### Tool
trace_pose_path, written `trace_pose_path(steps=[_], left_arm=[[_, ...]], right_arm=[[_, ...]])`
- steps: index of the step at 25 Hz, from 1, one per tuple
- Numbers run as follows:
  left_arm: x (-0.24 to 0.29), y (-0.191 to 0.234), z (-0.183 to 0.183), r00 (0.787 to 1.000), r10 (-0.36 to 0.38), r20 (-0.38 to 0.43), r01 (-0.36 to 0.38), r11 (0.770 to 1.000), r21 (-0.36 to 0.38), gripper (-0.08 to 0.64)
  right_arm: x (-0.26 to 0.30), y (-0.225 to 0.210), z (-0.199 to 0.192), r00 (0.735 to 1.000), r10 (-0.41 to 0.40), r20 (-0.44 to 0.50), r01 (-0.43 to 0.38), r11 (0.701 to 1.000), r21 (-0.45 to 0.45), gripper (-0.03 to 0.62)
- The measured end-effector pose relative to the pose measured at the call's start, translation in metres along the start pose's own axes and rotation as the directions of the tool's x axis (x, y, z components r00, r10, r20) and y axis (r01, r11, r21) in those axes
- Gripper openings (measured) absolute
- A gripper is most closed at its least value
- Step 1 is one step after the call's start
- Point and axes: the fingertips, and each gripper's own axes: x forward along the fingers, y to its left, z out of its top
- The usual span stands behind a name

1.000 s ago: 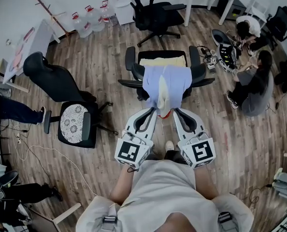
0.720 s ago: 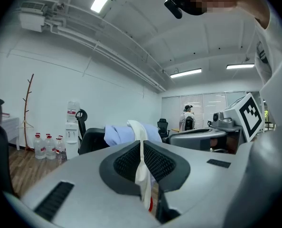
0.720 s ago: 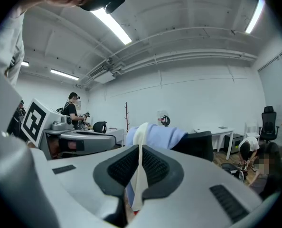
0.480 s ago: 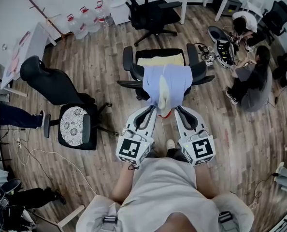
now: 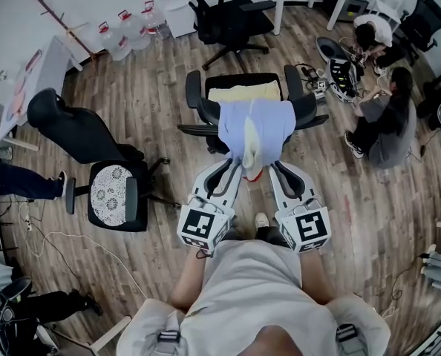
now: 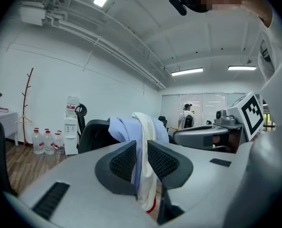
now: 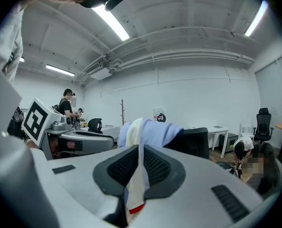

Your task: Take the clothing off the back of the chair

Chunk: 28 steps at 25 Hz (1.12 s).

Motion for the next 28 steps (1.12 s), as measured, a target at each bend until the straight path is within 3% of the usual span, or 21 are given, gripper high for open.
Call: trace_pose_path(steps=[10,15,28], left_arm=[[0.007,0.004,-0.007,1.0,-0.017,-0.025,0.017,1.0,-0.006,0.1],[0.009,0.005,-0.011,0.999,-0.028,-0.036,0.028,1.0,-0.007,0.112],[0.017,0.012,-0.017,0.997,-0.042,-0.062,0.041,0.999,-0.026,0.161]], right_arm=[[0.003,-0.003,-0.004,1.0,-0.012,-0.012,0.012,1.0,0.004,0.032],[0.005,-0.004,-0.008,1.0,-0.019,-0.018,0.02,1.0,0.012,0.117],[0.015,-0.011,-0.014,0.999,-0.025,-0.046,0.026,0.999,0.023,0.208]])
